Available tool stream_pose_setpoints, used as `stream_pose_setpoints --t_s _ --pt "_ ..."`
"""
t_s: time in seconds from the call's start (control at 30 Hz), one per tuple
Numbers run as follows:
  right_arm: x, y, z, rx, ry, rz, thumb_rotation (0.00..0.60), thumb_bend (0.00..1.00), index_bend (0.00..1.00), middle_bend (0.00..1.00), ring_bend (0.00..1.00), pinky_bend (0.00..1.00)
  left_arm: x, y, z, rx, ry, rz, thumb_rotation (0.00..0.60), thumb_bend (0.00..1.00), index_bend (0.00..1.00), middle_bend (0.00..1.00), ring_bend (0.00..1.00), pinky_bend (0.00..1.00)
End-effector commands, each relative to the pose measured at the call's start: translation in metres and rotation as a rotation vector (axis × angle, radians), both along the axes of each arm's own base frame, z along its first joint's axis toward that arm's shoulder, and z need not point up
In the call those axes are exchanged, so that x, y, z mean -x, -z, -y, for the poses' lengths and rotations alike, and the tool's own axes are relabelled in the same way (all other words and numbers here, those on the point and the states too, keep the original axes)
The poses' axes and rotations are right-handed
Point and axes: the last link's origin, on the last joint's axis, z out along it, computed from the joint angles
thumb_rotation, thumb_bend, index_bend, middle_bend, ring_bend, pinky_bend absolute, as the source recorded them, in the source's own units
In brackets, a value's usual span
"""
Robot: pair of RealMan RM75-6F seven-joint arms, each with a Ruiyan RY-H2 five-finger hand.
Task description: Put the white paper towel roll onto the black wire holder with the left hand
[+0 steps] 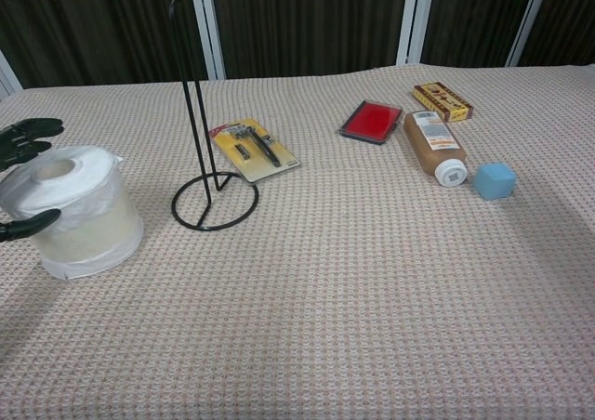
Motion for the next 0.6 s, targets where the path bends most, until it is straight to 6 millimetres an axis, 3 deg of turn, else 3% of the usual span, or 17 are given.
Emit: stream_pose_setpoints --t_s 0.03,0.3,0.4,0.5,0.6 --pt "0.000 0.000 0.000 0.000 0.001 0.003 0.600 0.15 0.00 0.00 0.00 0.00 0.001 0.003 -0.003 0.005 -0.009 -0.005 0.600 0.31 0.00 0.00 0.00 0.00" --pt "0.000 -0.001 0.000 -0.002 0.003 0.002 0.600 0.15 0.00 0.00 0.00 0.00 0.004 0.011 -0.013 0.052 -0.061 0.046 0.600 0.31 0.00 0.00 0.00 0.01" --pt "0.000 -0.001 0.000 -0.003 0.002 0.004 0.600 0.15 0.00 0.00 0.00 0.00 0.007 0.014 -0.017 0.047 -0.073 0.027 0.600 0.31 0.00 0.00 0.00 0.06" --pt "0.000 0.000 0.000 -0.004 0.001 0.001 0.600 0.15 0.00 0.00 0.00 0.00 0.010 0.014 -0.020 0.046 -0.083 0.005 0.600 0.32 0.00 0.00 0.00 0.20" --pt "0.000 0.001 0.001 -0.008 0.005 -0.001 0.600 0.15 0.00 0.00 0.00 0.00 0.011 0.014 -0.022 0.051 -0.094 -0.005 0.600 0.34 0.01 0.03 0.13 0.45"
